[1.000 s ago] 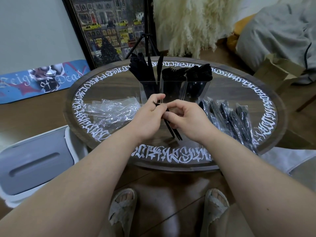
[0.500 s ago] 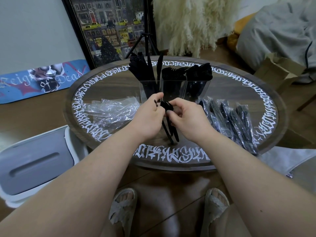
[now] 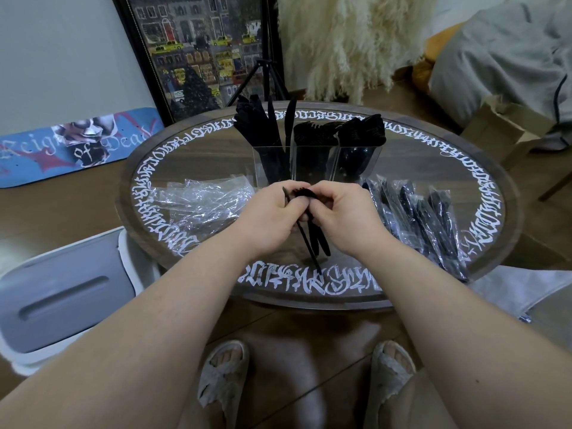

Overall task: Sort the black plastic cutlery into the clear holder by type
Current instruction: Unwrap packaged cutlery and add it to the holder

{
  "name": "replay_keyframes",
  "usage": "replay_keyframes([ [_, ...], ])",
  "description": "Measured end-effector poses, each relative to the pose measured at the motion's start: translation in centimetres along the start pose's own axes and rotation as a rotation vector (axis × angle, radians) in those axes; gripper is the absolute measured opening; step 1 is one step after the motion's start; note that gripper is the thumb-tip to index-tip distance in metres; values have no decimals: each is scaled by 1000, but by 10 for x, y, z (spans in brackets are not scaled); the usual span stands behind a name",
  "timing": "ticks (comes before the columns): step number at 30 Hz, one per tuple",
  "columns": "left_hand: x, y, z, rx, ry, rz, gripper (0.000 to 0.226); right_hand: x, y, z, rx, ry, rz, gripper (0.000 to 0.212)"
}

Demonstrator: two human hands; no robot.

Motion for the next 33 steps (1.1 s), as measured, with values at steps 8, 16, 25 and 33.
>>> replay_keyframes([
  [8, 0, -23, -2, 72, -11, 214, 22, 3, -14, 7, -25, 81, 138, 14],
  [16, 9, -14, -3, -21, -131, 134, 17, 9, -21, -4, 21, 53, 138, 7],
  [25, 29, -24, 3, -245, -88, 127, 13, 19, -38, -13, 29, 64, 196, 14],
  [33, 31, -92, 75, -239, 232, 549, 16, -12, -66, -41, 46, -2, 223, 15],
])
Point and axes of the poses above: each hand's wrist, its own x-axis away from the middle knuckle, its own y-axis out of the palm, z = x × y, the point moved 6 cm from there along -x, towards the middle knuckle, and after that the axes turned 11 degrees about -y, right-handed, at the moved point
